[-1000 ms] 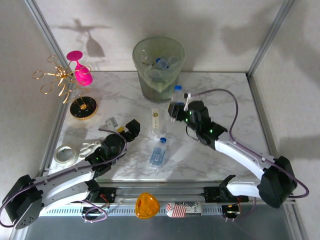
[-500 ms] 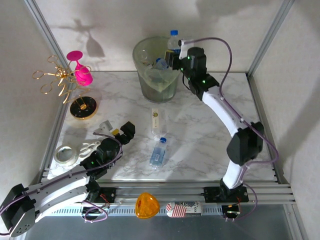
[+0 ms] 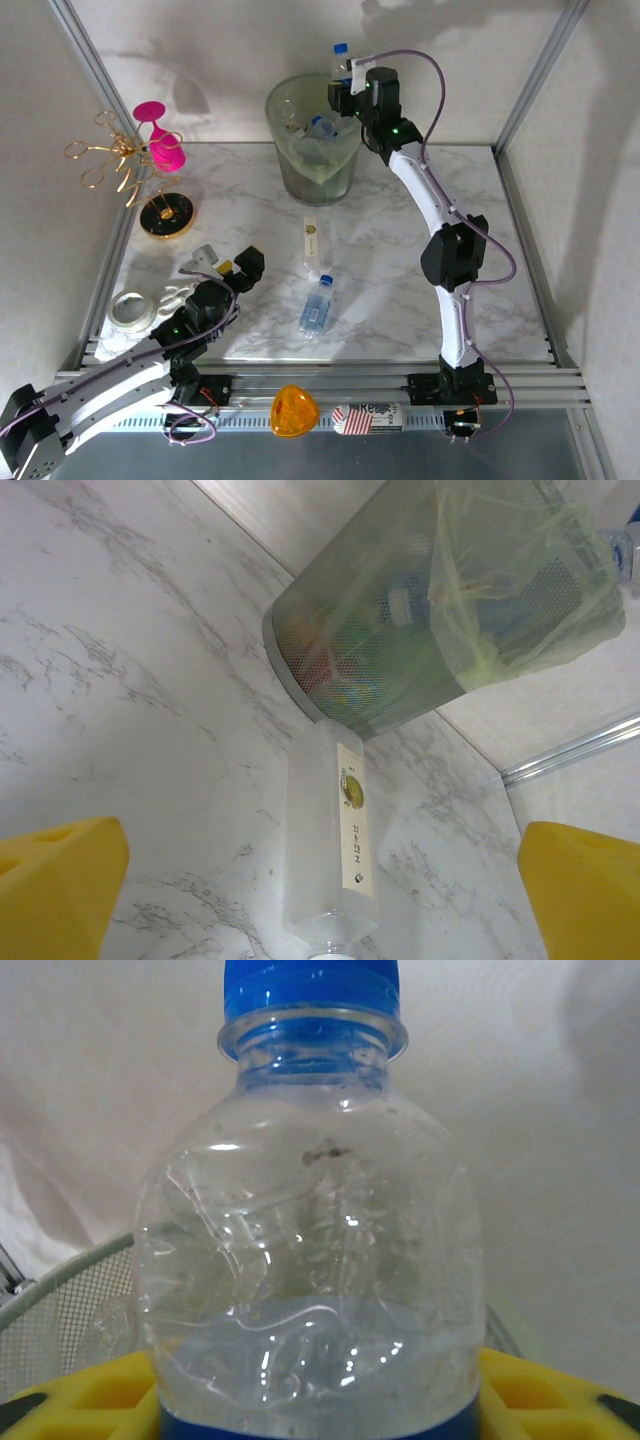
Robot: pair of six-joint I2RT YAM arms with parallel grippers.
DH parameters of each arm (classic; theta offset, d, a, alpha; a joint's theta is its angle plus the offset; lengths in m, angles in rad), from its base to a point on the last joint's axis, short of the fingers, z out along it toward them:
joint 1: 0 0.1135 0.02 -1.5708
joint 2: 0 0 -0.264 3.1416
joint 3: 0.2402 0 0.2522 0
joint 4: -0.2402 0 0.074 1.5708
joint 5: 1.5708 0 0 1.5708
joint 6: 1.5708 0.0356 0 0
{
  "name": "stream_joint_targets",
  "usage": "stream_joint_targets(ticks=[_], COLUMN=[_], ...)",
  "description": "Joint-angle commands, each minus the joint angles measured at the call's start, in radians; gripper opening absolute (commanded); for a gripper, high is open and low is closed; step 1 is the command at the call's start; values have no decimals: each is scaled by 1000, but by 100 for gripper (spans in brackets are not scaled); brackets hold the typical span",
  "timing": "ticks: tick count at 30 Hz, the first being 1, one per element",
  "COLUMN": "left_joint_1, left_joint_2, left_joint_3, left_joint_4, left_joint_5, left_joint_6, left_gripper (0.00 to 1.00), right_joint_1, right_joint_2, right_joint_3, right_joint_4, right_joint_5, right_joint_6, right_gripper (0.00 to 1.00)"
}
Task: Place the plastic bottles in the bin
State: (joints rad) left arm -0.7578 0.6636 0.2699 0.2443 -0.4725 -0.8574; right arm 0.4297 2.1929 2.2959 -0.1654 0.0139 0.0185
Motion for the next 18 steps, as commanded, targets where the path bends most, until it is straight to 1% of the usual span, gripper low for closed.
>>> stream_joint_targets(ticks=[1, 5, 8, 9, 10, 12, 14, 15, 18], left_joint_1=[-7, -6, -6, -6, -6, -6, -6, -6, -6], left_joint_2=[-15, -16, -22, -23, -26, -30, -33, -33, -35], left_joint_3=[-6, 4, 6, 8, 9, 8, 8, 6, 2], left_joint_4=[-35, -43, -47, -48, -49, -51, -51, -51, -45], left_joint_5=[-21, -12, -6, -4, -2, 4, 12, 18, 40], left_joint_6=[9, 16, 16, 16, 16, 15, 12, 12, 10], left_gripper=[100, 100, 100, 100, 100, 100, 100, 100, 100], right_joint_1=[1, 1, 1, 3, 1, 1, 1, 2, 4], right_joint_2=[38, 66, 70, 67, 65, 54, 40, 32, -9], right_joint_3=[49, 71, 83, 85, 86, 87, 87, 85, 72], right_joint_4=[2, 0, 3, 7, 9, 14, 18, 20, 17], right_joint_5=[-56, -76, -81, -84, -86, -86, -84, -84, -82], right_joint_6=[-8, -6, -5, -5, -5, -3, -3, -1, 3], right_gripper=[54, 57, 65, 69, 74, 88, 96, 99, 99])
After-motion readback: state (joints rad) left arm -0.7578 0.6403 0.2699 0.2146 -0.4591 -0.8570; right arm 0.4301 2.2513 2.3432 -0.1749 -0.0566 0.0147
